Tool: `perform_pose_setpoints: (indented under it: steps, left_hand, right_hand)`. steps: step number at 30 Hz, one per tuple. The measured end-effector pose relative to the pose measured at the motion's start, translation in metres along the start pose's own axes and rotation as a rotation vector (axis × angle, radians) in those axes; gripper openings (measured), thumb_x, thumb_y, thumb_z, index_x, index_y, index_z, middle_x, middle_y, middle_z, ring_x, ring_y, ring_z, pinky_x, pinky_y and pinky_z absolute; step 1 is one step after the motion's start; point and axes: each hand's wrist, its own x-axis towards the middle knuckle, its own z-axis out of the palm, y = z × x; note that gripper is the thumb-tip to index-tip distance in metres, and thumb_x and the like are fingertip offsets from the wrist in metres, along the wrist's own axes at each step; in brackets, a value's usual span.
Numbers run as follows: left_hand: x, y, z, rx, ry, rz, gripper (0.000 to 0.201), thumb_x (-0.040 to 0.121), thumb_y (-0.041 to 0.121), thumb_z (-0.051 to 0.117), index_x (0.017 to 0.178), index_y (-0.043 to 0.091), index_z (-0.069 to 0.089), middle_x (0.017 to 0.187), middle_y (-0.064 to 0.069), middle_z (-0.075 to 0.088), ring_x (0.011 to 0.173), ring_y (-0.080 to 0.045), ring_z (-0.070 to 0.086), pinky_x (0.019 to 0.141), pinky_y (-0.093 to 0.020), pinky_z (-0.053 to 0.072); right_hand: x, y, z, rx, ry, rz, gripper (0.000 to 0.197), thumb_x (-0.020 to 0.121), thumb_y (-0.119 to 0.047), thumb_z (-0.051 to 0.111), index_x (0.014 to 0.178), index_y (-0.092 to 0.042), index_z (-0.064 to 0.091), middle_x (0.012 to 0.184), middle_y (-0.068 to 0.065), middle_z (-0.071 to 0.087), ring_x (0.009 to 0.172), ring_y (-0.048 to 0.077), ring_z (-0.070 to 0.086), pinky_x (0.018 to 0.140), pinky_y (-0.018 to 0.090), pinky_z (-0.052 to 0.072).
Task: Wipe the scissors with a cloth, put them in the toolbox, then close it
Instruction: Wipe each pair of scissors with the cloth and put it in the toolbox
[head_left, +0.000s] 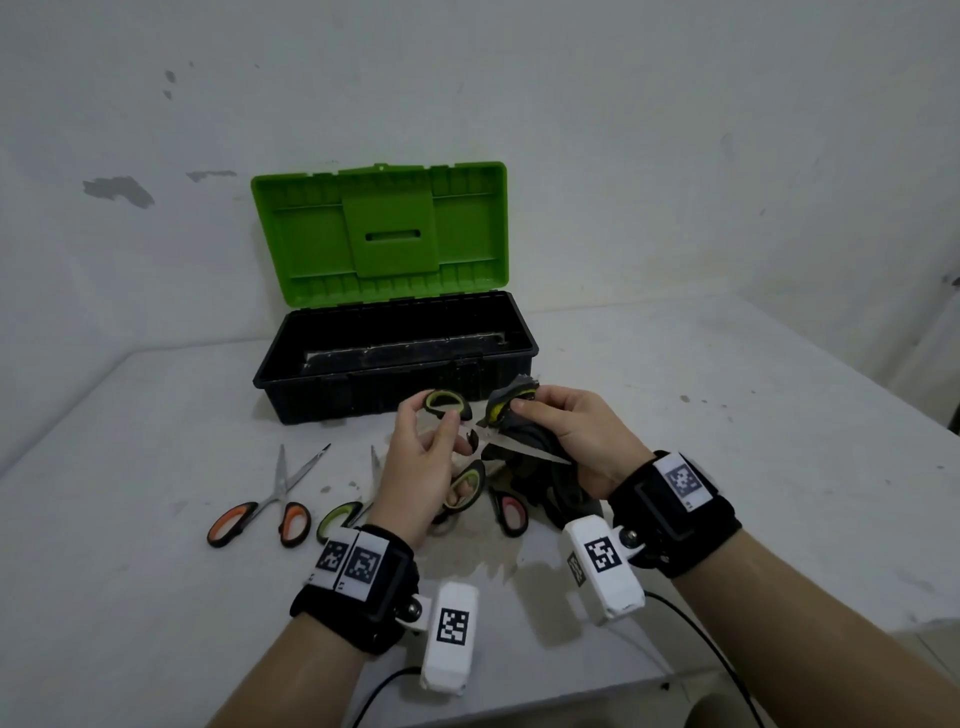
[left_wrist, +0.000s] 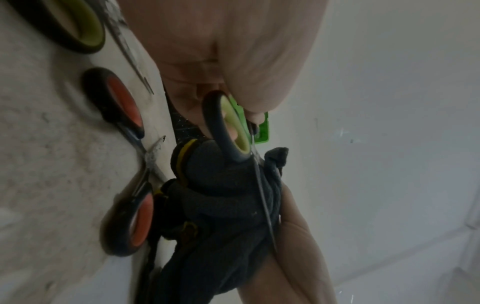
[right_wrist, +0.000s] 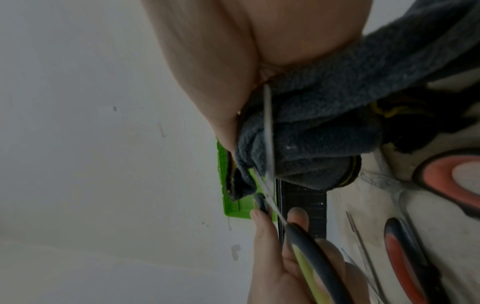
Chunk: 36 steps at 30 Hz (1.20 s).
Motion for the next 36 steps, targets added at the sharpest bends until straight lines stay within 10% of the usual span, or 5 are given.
perform_pose_setpoints:
  steps: [6, 17, 23, 36]
  left_hand:
    - [-0.003, 0.002, 0.005, -0.04, 0.051, 0.005, 0.022, 0.102, 0.036, 0.05, 0.122, 0.033, 0.04, 0.061, 0.005, 0.053, 0.047, -0.01, 0.042, 0.041, -0.027, 0.034]
    - [-0.006, -0.002, 0.007, 0.042, 0.044, 0.124, 0.02, 0.102, 0.038, 0.048, 0.12, 0.032, 0.042, 0.055, 0.01, 0.052, 0.047, -0.004, 0.045, 0.047, -0.023, 0.036]
    - [-0.006, 0.005, 0.009, -0.055, 0.039, 0.112, 0.016, 0.103, 0.03, 0.049, 0.118, 0.027, 0.044, 0.052, 0.009, 0.043, 0.044, -0.011, 0.033, 0.04, -0.027, 0.028]
    - [-0.004, 0.005, 0.009, -0.069, 0.085, 0.168, 0.016, 0.102, 0.033, 0.051, 0.117, 0.036, 0.047, 0.055, 0.003, 0.04, 0.045, -0.015, 0.031, 0.044, -0.031, 0.028]
  right_hand:
    - [-0.006, 0.004, 0.001, 0.011, -0.026, 0.033, 0.02, 0.092, -0.006, 0.063, 0.072, -0.009, 0.065, 0.074, 0.009, 0.071, 0.065, 0.019, 0.067, 0.057, 0.025, 0.054]
    - [-0.007, 0.002, 0.004, 0.028, -0.08, 0.153, 0.034, 0.088, -0.008, 0.069, 0.115, 0.012, 0.062, 0.104, 0.026, 0.07, 0.078, 0.024, 0.072, 0.072, 0.031, 0.06]
    - [-0.008, -0.006, 0.002, 0.112, -0.006, 0.11, 0.015, 0.09, -0.007, 0.065, 0.095, 0.007, 0.069, 0.085, 0.018, 0.072, 0.064, 0.021, 0.071, 0.057, 0.028, 0.058]
    - [-0.011, 0.001, -0.001, 0.057, -0.023, 0.092, 0.032, 0.085, -0.013, 0.071, 0.106, 0.011, 0.065, 0.093, 0.02, 0.072, 0.076, 0.025, 0.071, 0.079, 0.037, 0.057]
